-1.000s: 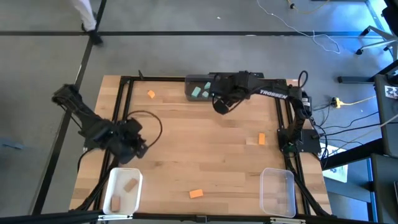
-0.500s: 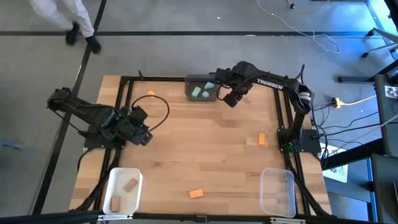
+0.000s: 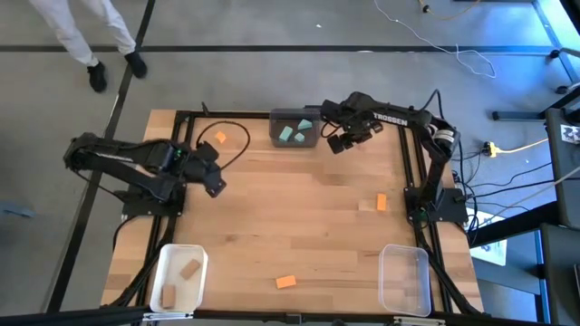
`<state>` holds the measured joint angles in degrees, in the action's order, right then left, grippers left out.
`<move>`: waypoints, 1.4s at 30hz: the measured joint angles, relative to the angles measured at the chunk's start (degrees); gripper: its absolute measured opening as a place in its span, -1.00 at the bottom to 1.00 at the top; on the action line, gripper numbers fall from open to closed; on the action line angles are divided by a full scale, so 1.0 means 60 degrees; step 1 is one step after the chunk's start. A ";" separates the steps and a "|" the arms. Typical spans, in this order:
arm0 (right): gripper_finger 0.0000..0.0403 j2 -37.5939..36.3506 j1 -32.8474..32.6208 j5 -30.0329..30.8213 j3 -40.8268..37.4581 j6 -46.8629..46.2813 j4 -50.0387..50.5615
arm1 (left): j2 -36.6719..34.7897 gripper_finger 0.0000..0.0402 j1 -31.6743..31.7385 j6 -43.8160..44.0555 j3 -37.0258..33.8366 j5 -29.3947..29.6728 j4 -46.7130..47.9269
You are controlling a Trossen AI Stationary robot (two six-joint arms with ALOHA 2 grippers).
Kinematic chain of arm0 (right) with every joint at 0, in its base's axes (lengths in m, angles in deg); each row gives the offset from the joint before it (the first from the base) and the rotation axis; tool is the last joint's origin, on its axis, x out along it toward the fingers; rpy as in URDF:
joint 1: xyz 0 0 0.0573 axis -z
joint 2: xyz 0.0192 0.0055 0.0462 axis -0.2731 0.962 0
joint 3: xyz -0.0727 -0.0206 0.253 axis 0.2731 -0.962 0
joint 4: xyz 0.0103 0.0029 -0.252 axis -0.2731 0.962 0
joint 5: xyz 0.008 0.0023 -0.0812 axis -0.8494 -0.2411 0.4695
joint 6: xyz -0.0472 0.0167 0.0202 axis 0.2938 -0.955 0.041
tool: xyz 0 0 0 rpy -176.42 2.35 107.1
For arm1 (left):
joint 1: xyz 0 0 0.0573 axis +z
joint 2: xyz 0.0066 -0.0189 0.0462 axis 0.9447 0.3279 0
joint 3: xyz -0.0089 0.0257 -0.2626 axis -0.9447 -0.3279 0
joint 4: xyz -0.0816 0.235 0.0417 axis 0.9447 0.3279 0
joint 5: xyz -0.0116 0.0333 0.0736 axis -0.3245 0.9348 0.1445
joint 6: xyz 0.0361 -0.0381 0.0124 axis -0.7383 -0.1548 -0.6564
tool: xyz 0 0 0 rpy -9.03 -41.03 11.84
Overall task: Sort & place blocks by color
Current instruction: Put the brown block into the white bin
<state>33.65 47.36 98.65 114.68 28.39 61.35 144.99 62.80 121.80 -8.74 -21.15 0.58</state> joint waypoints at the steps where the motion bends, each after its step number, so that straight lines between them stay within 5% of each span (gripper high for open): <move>1: -0.23 0.0007 0.0093 -0.0003 -0.0196 -0.0008 -0.0132 | 0.0000 -0.21 0.0112 0.0000 0.0000 0.0000 -0.0060; 12: -0.23 0.0007 0.0957 -0.0150 -0.1571 -0.0012 -0.1320 | 0.0000 -0.21 0.0936 -0.0378 0.0000 -0.0130 -0.0804; 42: -0.23 0.0011 0.1657 -0.0059 -0.1677 -0.2215 -0.2031 | 0.0007 -0.21 0.2219 -0.1938 0.0000 -0.0463 -0.1638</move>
<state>33.71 57.30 98.30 104.62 15.10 49.16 145.03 76.11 110.18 -8.74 -23.93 -9.24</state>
